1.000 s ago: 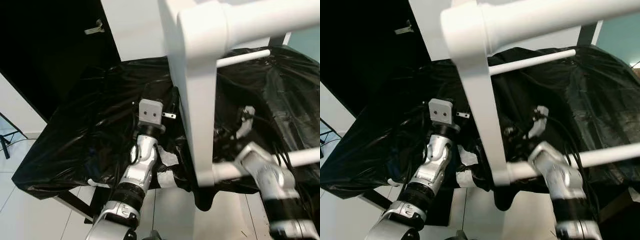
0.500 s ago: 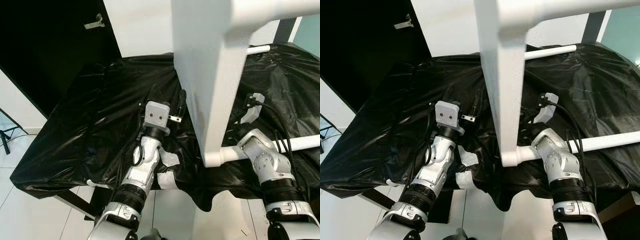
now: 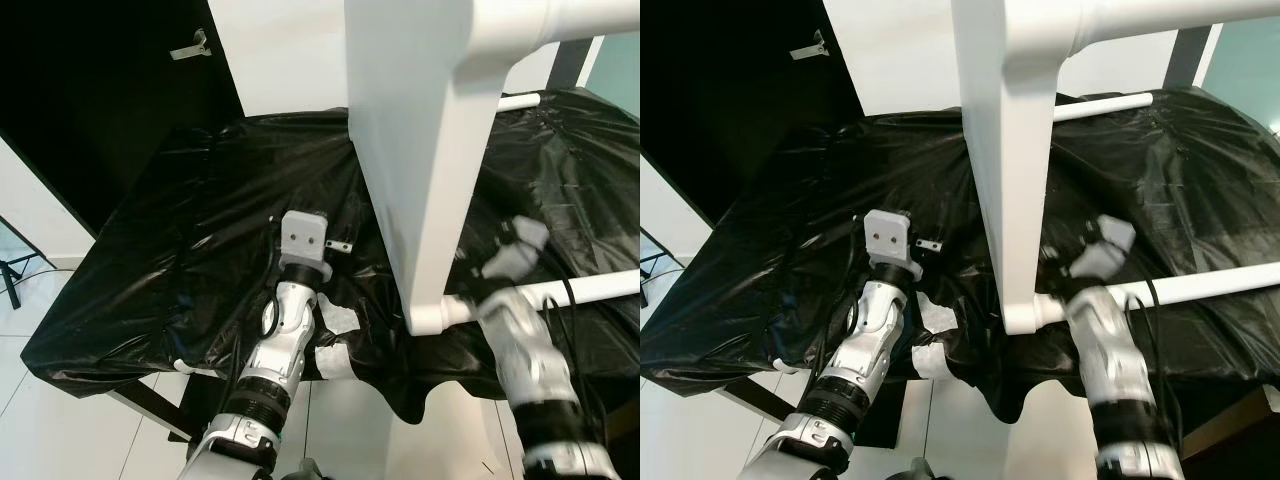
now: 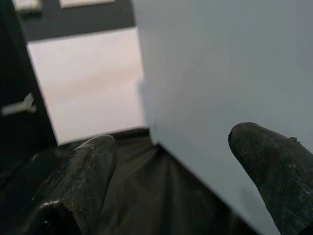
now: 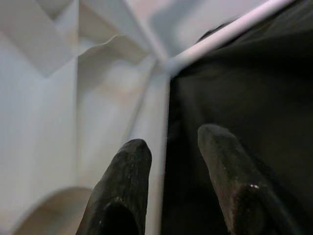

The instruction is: Building children table

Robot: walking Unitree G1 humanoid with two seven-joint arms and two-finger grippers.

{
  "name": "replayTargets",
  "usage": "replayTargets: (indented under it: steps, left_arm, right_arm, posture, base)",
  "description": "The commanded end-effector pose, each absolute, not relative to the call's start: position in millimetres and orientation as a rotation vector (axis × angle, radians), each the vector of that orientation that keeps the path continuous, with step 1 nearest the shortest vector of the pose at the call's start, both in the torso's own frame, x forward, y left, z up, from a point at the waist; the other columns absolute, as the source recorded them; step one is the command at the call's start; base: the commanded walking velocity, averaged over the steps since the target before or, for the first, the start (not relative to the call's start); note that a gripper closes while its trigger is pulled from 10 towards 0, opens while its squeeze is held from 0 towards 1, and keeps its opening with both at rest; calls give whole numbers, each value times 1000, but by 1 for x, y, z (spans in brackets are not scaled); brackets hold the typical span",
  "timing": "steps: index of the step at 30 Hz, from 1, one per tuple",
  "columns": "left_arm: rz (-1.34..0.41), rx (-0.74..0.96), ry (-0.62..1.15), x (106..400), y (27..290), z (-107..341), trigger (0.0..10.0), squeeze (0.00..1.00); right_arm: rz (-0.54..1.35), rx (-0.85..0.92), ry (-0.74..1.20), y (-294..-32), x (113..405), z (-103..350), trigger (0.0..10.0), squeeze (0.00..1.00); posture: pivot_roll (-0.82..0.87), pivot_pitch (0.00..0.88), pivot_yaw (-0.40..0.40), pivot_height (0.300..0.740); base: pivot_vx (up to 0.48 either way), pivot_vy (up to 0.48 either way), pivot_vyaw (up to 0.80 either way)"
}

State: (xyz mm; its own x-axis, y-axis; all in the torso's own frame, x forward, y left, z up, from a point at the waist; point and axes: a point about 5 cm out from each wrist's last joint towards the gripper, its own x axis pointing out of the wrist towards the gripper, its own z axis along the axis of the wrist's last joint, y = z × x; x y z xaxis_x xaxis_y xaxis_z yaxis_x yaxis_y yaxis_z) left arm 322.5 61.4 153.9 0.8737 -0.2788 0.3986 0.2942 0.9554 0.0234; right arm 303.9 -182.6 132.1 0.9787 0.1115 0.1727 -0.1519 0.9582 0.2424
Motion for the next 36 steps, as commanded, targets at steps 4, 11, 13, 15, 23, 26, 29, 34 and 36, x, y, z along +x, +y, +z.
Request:
replayTargets:
  steps: [4,11,13,15,23,26,29,34,36]
  left_arm:
    - [-248,-33,-326,323,78,136,10000,0]
    - [-184,18,-280,316,94,121,10000,0]
    - [-168,20,-276,314,99,120,10000,0]
    - [-223,-25,-290,305,107,119,10000,0]
    - [-169,-47,-237,283,132,108,10000,0]
    - [-517,-137,-249,257,118,115,10000,0]
    - [-569,-162,-249,255,112,118,10000,0]
    - [-616,-172,-237,250,108,120,10000,0]
    - [-608,-186,-240,252,110,122,10000,0]
  right_arm:
    - [29,161,-184,-185,286,129,10000,0]
    - [-44,89,-223,-192,265,133,10000,0]
    - [-56,68,-234,-194,262,136,10000,0]
    - [-65,25,-237,-199,257,138,10000,0]
    - [1,-41,-254,-183,259,146,10000,0]
    - [-4,-45,-236,-185,262,144,10000,0]
    - [58,-70,-250,-175,269,150,10000,0]
    - [203,-124,-251,-156,268,152,10000,0]
    - [142,-108,-249,-161,266,150,10000,0]
  posture:
    - [78,0,106,740]
    - [69,0,106,740]
    - [70,0,105,740]
    - [79,0,100,740]
    - [109,0,93,740]
    - [126,0,88,740]
    - [131,0,79,740]
    - [137,0,74,740]
    - [131,0,84,740]
  base:
    - [0,0,0]
    - [0,0,0]
    - [0,0,0]
    - [0,0,0]
    - [0,0,0]
    - [0,0,0]
    - [0,0,0]
    - [0,0,0]
    - [0,0,0]
